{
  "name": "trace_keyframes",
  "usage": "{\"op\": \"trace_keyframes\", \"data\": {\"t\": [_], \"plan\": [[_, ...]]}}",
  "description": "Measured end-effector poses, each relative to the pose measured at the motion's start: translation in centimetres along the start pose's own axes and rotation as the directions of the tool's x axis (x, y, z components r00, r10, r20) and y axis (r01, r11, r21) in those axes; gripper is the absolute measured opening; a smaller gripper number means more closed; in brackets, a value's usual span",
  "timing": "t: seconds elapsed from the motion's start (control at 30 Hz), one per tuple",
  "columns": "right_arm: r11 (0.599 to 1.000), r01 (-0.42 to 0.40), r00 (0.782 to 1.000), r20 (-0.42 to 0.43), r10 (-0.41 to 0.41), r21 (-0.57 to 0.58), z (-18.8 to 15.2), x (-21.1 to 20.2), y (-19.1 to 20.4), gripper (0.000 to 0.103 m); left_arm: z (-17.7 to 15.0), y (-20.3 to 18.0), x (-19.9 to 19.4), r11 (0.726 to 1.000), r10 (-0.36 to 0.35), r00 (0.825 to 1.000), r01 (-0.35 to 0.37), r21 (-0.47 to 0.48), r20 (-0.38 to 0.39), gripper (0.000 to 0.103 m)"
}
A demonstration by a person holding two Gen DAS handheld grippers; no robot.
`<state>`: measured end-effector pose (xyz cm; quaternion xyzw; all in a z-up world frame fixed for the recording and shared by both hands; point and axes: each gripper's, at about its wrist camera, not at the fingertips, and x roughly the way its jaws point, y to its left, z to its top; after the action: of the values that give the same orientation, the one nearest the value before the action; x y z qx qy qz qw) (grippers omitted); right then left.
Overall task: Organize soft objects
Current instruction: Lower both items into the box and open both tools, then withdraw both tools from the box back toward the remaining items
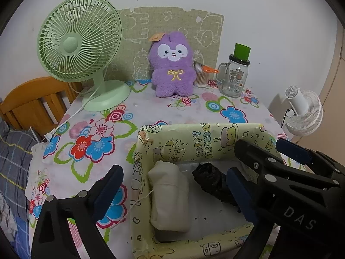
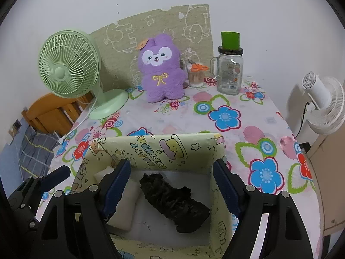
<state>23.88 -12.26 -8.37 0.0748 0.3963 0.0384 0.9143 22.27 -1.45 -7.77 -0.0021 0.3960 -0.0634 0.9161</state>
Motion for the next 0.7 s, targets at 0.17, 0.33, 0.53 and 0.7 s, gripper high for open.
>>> {"op": "trace_keyframes", "data": {"t": [0.17,0.33,0.53,0.7], "plan": [[1.000,0.007,1.000,0.007,-0.008,0.004,-0.1,-0.9,-0.1,0.081,-0.2,-0.2,-0.9,1.000,-0.001,1.000,0.001,0.000,0.012,0.098],[1.000,0.012,1.000,0.021,-0.012,0.000,-0.2,-2.0,0.0,0.082,-0.4,-0.3,-2.0,1.000,0.001,1.000,-0.001,0.002,0.029,0.098],[1.000,0.008,0.999,0.044,-0.008,-0.006,-0.5,-3.4,0.1,0.088,-0.7,-0.5,-3.3,1.000,0.003,0.999,-0.003,0.005,0.048,0.098],[1.000,0.017,0.998,0.059,-0.016,-0.016,-0.7,-4.5,0.4,0.091,-1.0,-0.6,-4.5,1.000,0.003,0.998,-0.004,0.010,0.060,0.098]]}}
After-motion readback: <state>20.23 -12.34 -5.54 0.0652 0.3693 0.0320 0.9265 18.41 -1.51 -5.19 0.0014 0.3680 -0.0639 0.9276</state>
